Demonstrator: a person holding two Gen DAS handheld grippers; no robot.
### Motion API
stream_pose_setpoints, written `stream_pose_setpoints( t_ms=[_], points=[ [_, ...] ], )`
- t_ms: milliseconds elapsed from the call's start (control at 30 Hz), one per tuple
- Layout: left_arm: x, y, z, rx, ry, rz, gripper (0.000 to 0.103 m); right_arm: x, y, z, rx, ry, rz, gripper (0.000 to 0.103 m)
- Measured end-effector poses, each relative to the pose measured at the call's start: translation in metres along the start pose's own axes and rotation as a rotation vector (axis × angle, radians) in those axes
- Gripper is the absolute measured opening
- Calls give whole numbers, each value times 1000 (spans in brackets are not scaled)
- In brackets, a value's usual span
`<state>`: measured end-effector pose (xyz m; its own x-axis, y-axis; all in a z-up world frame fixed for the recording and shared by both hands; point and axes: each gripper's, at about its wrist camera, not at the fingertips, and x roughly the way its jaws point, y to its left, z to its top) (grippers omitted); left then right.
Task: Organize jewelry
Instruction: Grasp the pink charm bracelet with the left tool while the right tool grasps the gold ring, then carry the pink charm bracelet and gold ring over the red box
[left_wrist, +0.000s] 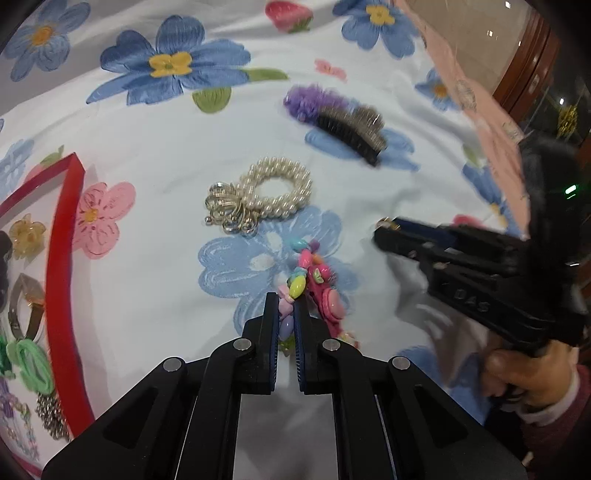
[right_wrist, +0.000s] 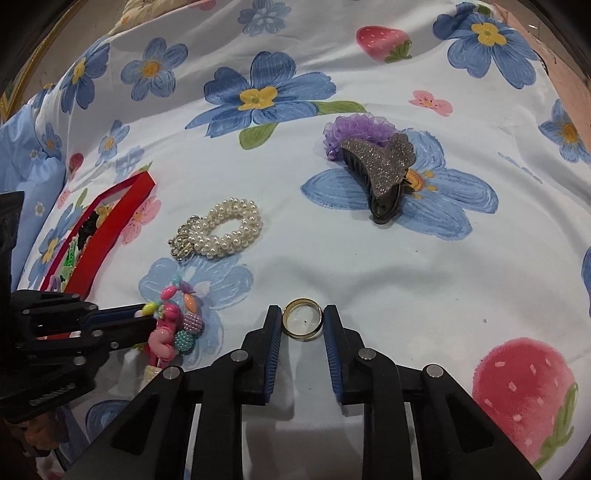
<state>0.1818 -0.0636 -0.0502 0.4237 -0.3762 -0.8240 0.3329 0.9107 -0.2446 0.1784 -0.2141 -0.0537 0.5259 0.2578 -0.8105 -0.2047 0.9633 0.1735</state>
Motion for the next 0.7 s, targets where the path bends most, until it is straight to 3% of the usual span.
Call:
stream_pose_setpoints(
  t_ms=[433,700],
  points=[
    [-91,30,-11,-129,-154,-74,6,-34,29,6,-3,-71,95,23],
    [-119,51,-28,-181,-195,-51,6,-44,57,7,-38,-81,144,23]
  ],
)
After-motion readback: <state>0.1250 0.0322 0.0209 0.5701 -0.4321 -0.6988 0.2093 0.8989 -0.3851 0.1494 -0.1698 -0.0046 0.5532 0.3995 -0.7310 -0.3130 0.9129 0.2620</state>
